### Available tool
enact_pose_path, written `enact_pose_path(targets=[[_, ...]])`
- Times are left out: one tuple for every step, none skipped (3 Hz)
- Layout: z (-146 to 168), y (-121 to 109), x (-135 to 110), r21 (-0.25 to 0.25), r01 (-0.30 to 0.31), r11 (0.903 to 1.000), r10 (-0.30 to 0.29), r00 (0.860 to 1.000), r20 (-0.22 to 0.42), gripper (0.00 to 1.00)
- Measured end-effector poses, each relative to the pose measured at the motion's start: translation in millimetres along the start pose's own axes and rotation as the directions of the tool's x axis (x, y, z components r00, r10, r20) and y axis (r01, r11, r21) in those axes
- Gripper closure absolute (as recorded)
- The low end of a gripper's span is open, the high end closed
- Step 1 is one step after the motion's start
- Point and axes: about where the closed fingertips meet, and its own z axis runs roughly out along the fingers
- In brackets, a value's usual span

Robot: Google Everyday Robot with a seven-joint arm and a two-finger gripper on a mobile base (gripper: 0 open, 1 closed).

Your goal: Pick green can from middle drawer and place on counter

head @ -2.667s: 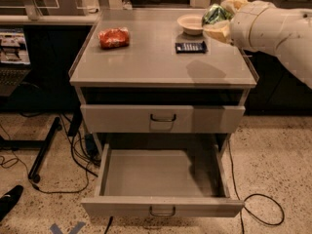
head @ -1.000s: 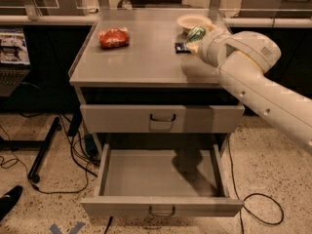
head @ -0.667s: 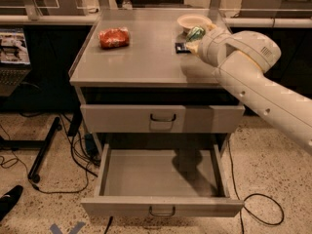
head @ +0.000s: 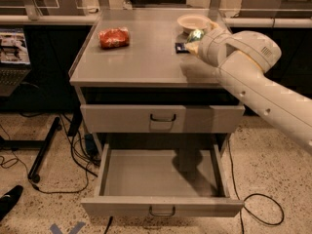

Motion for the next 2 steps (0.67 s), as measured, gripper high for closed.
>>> enact_pose_path(targets=[[0.0, 0.0, 0.0, 0.000, 0.000, 1.0000, 0.000, 1.000, 0.000, 0.00], [0.0, 0.1, 0.0, 0.000, 0.000, 1.0000, 0.000, 1.000, 0.000, 0.00]])
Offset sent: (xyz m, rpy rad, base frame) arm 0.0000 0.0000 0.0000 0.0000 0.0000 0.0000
